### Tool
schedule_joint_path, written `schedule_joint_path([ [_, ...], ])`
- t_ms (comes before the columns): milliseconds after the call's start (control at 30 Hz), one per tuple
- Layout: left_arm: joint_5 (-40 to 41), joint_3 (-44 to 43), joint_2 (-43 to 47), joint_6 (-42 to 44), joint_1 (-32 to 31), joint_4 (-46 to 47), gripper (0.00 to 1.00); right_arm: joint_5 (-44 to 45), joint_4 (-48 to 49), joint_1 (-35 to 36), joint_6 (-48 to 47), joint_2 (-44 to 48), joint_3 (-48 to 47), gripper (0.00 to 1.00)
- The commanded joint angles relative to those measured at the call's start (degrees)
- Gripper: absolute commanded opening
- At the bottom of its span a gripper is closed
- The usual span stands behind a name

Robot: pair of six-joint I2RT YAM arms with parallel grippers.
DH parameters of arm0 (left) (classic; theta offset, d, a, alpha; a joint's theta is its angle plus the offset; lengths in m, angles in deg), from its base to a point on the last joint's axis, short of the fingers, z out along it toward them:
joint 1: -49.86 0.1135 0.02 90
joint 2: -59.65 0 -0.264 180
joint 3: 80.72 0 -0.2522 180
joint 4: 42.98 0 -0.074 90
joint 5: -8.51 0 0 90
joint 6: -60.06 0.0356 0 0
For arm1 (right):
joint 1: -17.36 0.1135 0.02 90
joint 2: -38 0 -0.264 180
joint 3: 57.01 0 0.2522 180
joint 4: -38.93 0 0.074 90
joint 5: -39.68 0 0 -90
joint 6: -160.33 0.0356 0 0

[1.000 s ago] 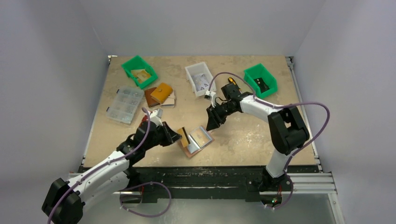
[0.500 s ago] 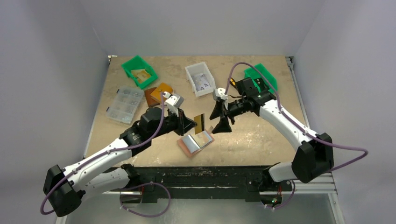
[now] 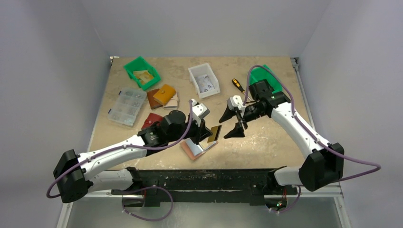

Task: Take the credit cards out of the card holder
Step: Place the credit card in the storage box.

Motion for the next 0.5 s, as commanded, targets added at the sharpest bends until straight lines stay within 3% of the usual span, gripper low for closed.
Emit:
schedule_joint_path([
  [0, 0.44, -3.34, -0.46, 2.68, -1.14, 2.28, 0.00, -3.47, -2.44, -0.15, -4.21, 0.34, -0.53, 0.74],
  [133, 0.22, -4.46, -2.29, 2.86, -1.78, 2.40, 0.00, -3.95, -1.96, 1.05, -3.70, -0.55, -0.28, 0.55],
  [200, 0.39, -4.86, -2.82, 2.86, -1.91, 2.36, 0.00, -3.21, -1.55, 1.75, -2.62, -0.93, -0.50, 0.33],
  [233, 0.71, -4.96, -2.81, 2.78, -1.95, 2.21, 0.00, -3.00, -1.71, 1.92, -2.69, -0.96, -0.70, 0.26],
  [300, 2.11, -4.93, -2.27, 2.45, -2.00, 1.97, 0.00, -2.49, -2.02, 1.96, -3.21, -0.60, -0.82, 0.00],
  [400, 5.66, -4.12, -0.24, -0.32, -1.91, 1.95, 0.04, -1.79, -3.05, 2.12, -5.79, 0.17, -0.27, 0.00],
  [467, 10.40, -3.34, 1.83, -4.51, -1.84, 1.15, 0.30, -1.26, -4.38, 2.08, -7.88, 0.67, -0.39, 0.00],
])
